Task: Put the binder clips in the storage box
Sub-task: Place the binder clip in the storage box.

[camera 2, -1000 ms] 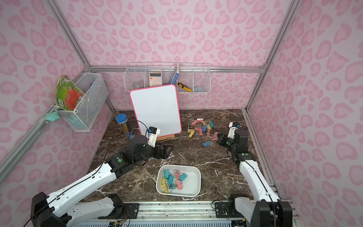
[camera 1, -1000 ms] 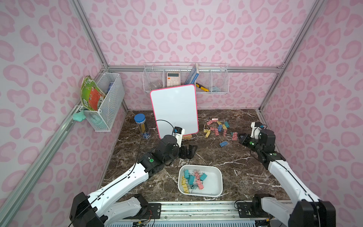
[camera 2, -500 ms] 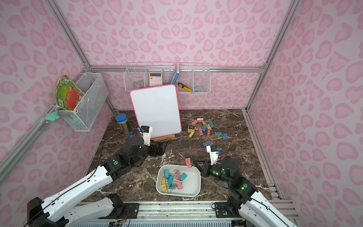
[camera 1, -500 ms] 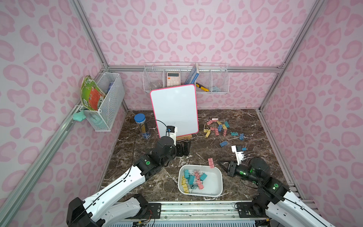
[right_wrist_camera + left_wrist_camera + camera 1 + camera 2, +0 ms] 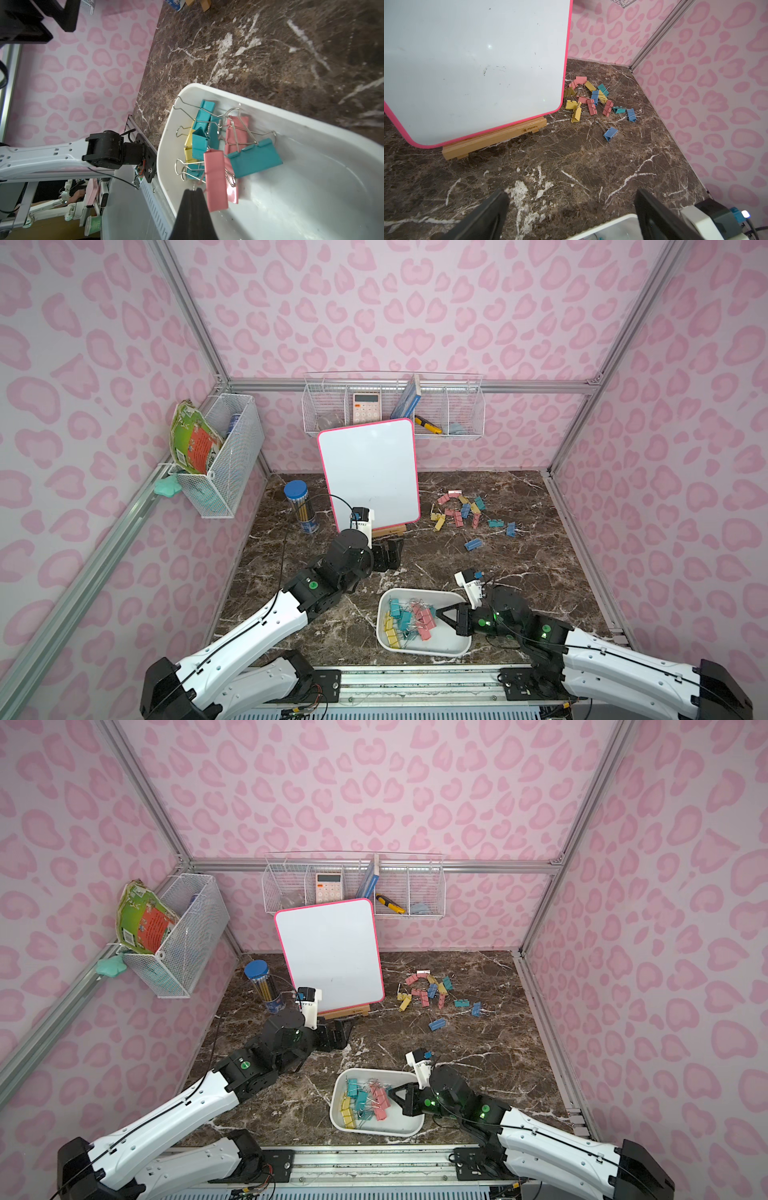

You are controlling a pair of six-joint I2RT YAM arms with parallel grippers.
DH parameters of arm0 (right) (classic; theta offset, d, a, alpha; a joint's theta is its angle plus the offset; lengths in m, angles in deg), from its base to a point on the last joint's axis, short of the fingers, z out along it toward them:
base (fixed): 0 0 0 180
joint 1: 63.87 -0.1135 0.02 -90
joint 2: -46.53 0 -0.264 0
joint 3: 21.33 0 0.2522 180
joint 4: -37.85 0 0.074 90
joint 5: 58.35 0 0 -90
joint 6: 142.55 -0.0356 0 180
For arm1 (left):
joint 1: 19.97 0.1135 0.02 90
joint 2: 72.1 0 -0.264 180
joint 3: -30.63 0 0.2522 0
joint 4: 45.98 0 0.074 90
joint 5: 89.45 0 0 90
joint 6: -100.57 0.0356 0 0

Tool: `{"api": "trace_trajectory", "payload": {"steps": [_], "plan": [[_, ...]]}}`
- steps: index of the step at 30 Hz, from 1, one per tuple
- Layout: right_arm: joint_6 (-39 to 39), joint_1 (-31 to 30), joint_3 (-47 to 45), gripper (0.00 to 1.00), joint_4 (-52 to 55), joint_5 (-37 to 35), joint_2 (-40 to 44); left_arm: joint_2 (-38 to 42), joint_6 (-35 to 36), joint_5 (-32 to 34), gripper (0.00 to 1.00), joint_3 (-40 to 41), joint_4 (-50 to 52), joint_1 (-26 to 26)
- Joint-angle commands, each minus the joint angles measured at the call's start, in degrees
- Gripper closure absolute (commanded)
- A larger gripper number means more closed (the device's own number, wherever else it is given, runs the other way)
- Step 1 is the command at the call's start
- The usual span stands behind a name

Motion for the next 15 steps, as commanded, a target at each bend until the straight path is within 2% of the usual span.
{"api": "trace_trajectory", "payload": {"steps": [1,4,6,8,10,15], "plan": [[2.0,-0.4,1.0,0.8,-0.2,-1.1,-1.8,-0.5,0.0,-1.3,0.01,-0.1,-1.4,0.0],[5.2,-0.3,4.7,0.6,4.0,-4.4,-2.6,-1.4,0.6,-2.9,0.01,-0.5,-1.7,0.0],[8.6,0.2,8.1,0.5,7.2,-10.2,-2.2,-2.0,0.8,-4.0,0.01,-0.9,-2.2,0.0],[11.5,3.4,12.5,0.46,12.2,-15.4,-2.6,-2.6,1.0,-5.0,0.01,-1.1,-2.6,0.0],[14.9,10.3,16.5,0.45,15.6,-16.9,-3.8,-3.0,1.4,-6.5,0.01,-1.4,-2.8,0.0],[21.3,34.6,24.3,0.44,17.8,-15.2,-9.7,-5.4,3.2,-13.3,0.01,-3.2,-2.8,0.0]]}}
